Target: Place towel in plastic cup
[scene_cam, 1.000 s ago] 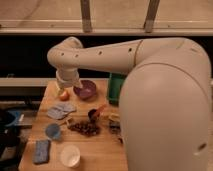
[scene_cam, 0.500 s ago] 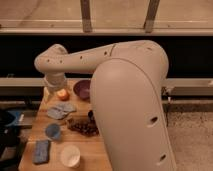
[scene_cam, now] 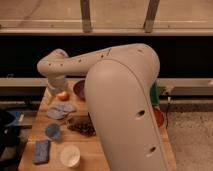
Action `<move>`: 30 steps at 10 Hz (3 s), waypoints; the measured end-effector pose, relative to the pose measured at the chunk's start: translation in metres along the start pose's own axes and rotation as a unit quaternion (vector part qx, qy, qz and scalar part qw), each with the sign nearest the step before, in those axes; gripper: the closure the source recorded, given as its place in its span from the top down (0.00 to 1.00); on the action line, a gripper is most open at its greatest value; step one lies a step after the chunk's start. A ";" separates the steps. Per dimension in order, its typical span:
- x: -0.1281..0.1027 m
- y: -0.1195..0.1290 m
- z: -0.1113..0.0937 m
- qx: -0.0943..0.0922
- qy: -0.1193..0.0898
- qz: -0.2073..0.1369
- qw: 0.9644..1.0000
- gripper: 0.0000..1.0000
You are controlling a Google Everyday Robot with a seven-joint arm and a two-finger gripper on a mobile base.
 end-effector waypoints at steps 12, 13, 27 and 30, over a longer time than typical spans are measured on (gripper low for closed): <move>0.007 0.022 0.085 -0.042 0.073 -0.010 0.996 0.80; 0.009 0.028 0.097 -0.043 0.086 -0.017 0.995 0.80; 0.037 0.015 0.151 -0.048 0.120 -0.007 0.992 0.23; 0.038 0.020 0.147 -0.050 0.125 -0.010 0.991 0.00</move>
